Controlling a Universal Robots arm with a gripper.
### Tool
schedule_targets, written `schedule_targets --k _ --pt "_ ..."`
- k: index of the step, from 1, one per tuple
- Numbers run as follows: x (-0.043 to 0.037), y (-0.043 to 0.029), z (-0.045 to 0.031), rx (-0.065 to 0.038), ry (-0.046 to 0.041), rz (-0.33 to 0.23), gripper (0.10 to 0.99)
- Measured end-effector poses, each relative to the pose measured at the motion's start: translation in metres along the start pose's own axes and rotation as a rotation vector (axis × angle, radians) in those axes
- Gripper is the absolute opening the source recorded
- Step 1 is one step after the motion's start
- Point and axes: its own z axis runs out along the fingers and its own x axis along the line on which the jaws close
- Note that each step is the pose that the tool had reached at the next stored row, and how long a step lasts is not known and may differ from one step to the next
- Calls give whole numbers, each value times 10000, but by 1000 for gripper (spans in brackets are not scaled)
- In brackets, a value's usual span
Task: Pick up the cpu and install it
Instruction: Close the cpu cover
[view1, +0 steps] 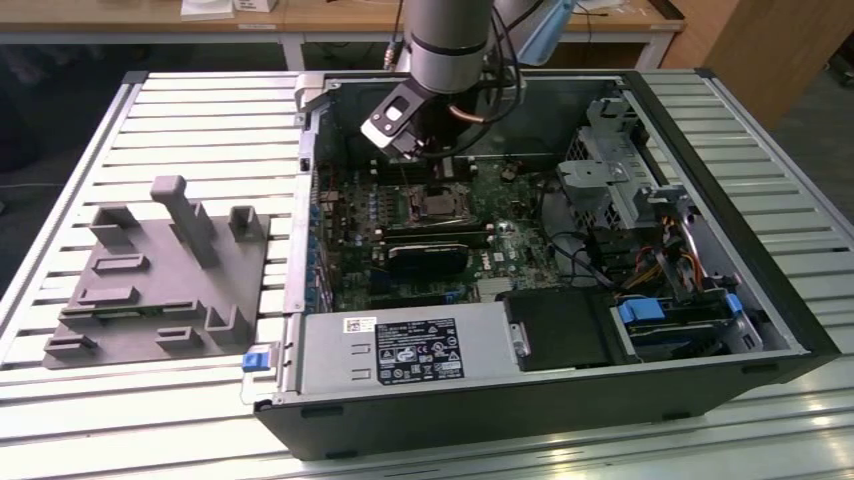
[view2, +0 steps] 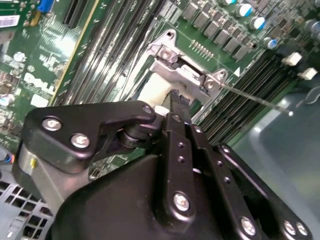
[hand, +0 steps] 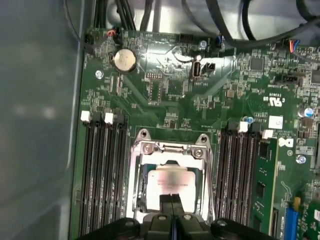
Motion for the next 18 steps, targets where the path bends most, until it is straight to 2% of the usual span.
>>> schedule_targets --k 10,18 --pt "3 -77 94 -1 9 -1 106" --pt "3 -86 160 0 9 -1 106"
